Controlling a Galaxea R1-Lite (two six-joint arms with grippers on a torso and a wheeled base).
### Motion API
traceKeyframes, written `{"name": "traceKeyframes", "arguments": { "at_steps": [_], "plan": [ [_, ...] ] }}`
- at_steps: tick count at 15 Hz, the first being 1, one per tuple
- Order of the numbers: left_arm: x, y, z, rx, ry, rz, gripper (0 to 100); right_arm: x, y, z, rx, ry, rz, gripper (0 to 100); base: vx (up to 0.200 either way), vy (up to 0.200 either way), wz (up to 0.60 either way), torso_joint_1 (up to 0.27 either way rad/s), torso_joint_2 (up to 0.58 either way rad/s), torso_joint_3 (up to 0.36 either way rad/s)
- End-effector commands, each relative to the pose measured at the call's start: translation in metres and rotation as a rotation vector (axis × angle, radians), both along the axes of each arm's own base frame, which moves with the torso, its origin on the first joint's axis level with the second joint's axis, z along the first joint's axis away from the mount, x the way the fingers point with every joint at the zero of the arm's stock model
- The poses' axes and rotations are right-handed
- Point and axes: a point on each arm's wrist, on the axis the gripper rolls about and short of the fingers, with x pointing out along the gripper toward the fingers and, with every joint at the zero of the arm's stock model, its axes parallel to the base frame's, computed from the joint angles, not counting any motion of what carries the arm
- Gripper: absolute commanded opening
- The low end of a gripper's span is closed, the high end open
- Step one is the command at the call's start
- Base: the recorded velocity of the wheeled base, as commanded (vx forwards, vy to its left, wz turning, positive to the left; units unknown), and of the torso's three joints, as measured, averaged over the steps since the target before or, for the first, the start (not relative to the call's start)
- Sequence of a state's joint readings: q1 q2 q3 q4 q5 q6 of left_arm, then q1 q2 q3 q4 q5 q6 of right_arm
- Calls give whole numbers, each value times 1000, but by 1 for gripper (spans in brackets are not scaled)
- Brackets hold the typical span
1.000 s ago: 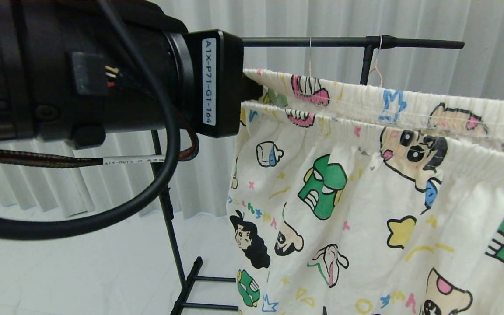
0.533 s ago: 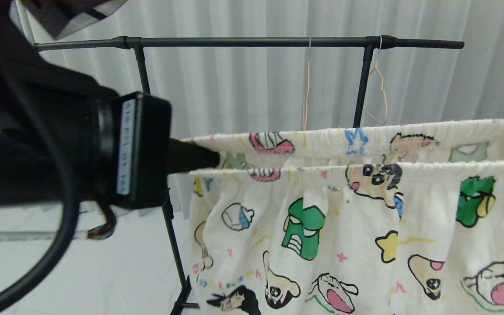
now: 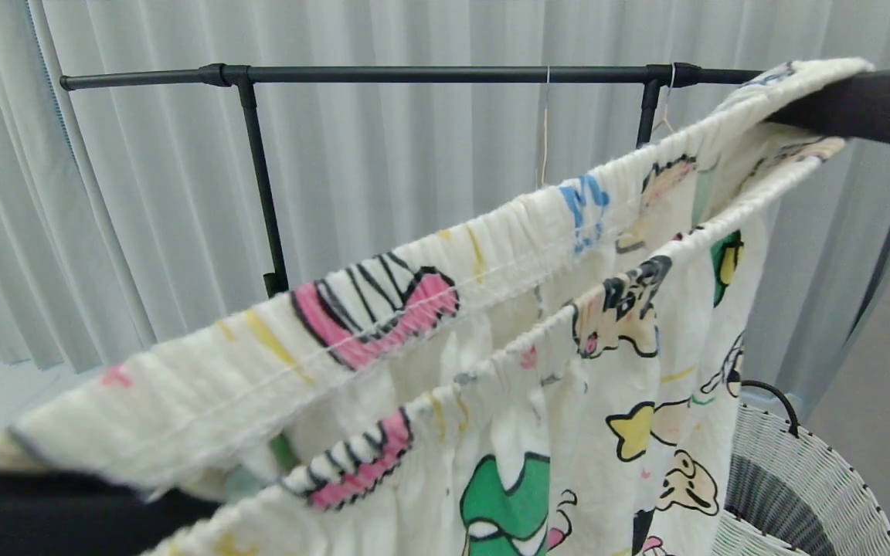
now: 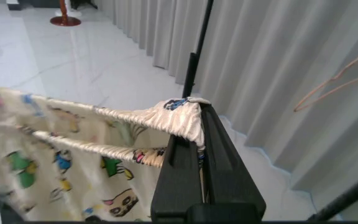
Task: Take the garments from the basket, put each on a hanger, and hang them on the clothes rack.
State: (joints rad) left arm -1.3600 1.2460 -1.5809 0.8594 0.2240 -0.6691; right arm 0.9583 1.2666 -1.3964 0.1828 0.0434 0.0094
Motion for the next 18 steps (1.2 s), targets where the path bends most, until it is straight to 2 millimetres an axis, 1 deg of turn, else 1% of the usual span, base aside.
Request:
{"name": "traceKeyframes", "arguments": {
  "at_steps": [1, 5, 7, 10, 12, 13, 14, 15, 16, 18],
  "plan": [
    [-11, 7, 4, -29, -1, -71, 0, 9, 17, -8, -34, 22, 11, 0, 0, 0, 0, 0, 0, 0],
    [-12, 7, 4, -21, -17, -89, 0, 8, 14, -8, -34, 23, -2, 0, 0, 0, 0, 0, 0, 0],
    [-8, 6, 3, 27, -107, -108, 0, 11, 1, -5, -29, 19, -57, 0, 0, 0, 0, 0, 0, 0],
    [23, 0, -1, 151, -254, 3, 0, 11, -34, 1, -70, 56, -190, 0, 0, 0, 0, 0, 0, 0],
    [47, -14, 4, 120, -322, 90, 0, 5, -50, 5, -107, 98, -239, 0, 0, 0, 0, 0, 0, 0],
    [56, -22, 4, 98, -336, 120, 0, 2, -54, 5, -140, 128, -250, 0, 0, 0, 0, 0, 0, 0],
    [64, -29, 0, 97, -337, 136, 0, 0, -56, 3, -168, 155, -253, 0, 0, 0, 0, 0, 0, 0],
    [69, -34, -8, 106, -333, 145, 0, -4, -59, 0, -203, 185, -252, 0, 0, 0, 0, 0, 0, 0],
    [71, -38, -18, 117, -328, 143, 0, -8, -62, -5, -238, 217, -243, 0, 0, 0, 0, 0, 0, 0],
    [74, -42, -29, 114, -332, 145, 0, -12, -63, -6, -255, 228, -229, 0, 0, 0, 0, 0, 0, 0]
  ]
}}
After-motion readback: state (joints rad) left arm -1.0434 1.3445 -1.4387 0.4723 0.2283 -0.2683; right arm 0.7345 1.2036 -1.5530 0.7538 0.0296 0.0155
